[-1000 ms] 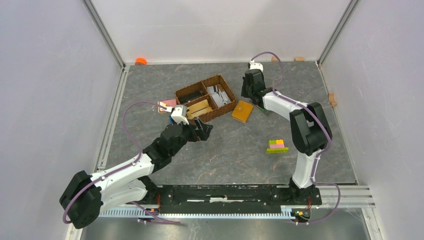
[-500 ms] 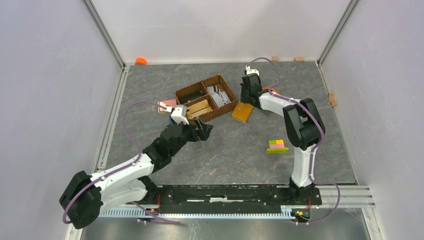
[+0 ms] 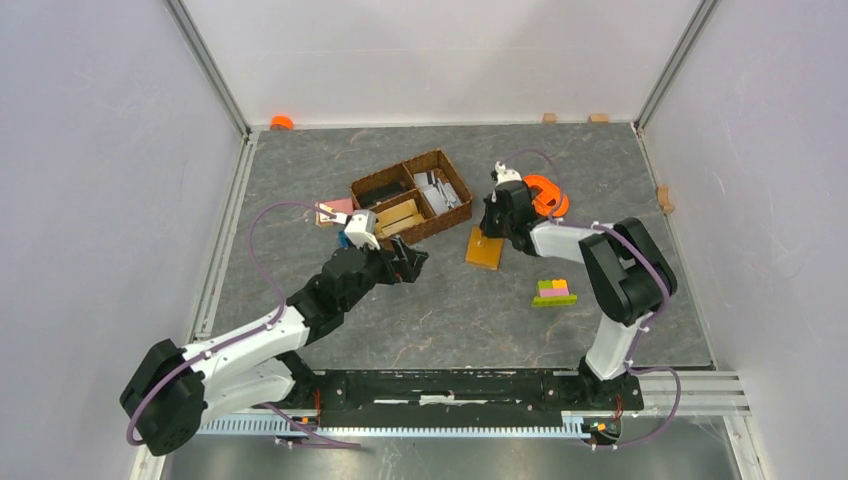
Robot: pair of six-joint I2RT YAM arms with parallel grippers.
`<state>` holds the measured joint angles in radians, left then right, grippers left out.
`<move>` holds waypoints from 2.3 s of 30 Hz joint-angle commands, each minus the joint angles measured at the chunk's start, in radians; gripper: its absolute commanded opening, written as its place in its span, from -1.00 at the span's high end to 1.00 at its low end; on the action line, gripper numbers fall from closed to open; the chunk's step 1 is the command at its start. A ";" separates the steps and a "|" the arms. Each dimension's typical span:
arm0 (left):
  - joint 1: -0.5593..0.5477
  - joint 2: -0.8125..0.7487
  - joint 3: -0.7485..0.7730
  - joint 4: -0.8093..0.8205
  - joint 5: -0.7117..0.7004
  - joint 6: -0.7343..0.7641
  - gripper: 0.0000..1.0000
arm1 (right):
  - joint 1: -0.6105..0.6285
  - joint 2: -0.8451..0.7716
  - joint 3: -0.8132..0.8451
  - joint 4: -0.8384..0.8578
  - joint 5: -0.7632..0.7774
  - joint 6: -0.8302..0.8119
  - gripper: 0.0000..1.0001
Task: Take the credit cards out of the card holder
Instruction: Open the card holder at the center of the board.
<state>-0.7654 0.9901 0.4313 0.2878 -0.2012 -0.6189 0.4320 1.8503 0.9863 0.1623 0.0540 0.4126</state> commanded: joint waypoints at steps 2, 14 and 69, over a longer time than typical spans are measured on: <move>-0.001 0.063 0.050 0.030 0.054 0.043 -0.93 | 0.051 -0.139 -0.180 0.033 -0.095 0.047 1.00; -0.047 0.257 0.173 0.002 0.181 0.099 -0.84 | 0.053 -0.567 -0.420 0.091 -0.165 0.044 0.19; -0.166 0.541 0.376 -0.093 -0.002 0.262 -0.68 | -0.056 -0.358 -0.602 0.330 -0.368 0.197 0.07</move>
<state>-0.8810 1.4879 0.7078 0.2554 -0.1268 -0.4862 0.3767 1.4937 0.3901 0.5064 -0.3431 0.6079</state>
